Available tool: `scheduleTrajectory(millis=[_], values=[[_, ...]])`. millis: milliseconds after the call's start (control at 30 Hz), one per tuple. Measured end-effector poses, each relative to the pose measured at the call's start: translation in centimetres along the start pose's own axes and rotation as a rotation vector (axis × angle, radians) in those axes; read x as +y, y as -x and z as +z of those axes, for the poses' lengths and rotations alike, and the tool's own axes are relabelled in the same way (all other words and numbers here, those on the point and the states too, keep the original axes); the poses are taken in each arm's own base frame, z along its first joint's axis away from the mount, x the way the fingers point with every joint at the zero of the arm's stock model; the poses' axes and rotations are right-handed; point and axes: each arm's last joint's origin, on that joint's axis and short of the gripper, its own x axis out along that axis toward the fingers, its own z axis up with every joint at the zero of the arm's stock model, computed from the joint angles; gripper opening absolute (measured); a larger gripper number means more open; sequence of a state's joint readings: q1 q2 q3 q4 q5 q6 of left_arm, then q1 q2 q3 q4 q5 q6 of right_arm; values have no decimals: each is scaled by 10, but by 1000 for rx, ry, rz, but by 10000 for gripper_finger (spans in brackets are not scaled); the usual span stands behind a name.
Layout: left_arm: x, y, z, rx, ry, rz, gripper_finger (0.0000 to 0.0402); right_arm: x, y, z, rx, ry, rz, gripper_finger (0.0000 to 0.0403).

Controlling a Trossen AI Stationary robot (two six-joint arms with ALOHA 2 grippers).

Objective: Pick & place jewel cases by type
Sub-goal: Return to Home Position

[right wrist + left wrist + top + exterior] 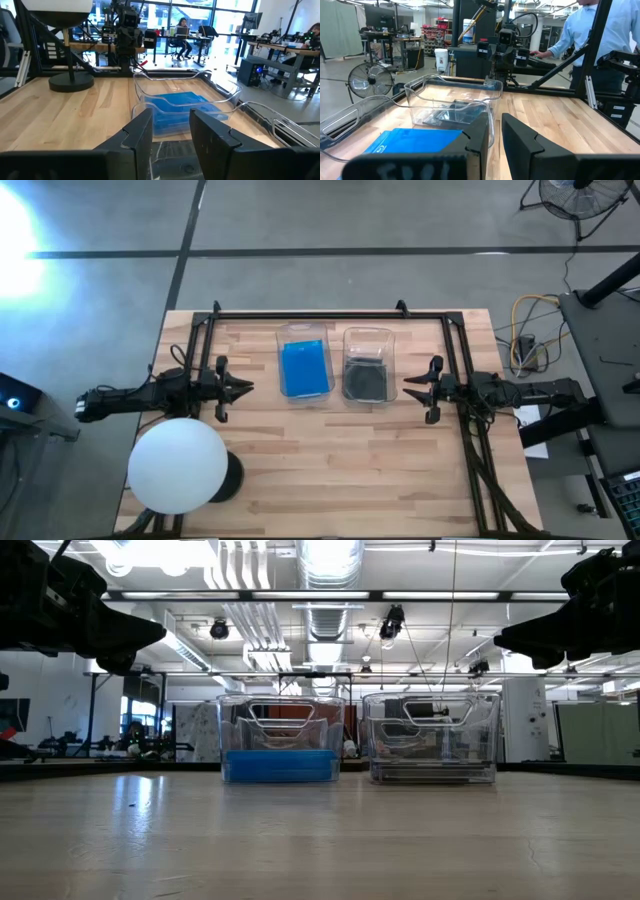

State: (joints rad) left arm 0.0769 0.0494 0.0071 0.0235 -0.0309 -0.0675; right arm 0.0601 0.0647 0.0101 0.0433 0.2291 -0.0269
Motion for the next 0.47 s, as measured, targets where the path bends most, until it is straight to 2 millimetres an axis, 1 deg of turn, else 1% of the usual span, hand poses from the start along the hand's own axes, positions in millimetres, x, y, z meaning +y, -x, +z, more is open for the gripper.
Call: scheduleTrajectory(millis=[467], values=[[0,0,0,0,0,0,37,0,0,0,0,0,0,136]])
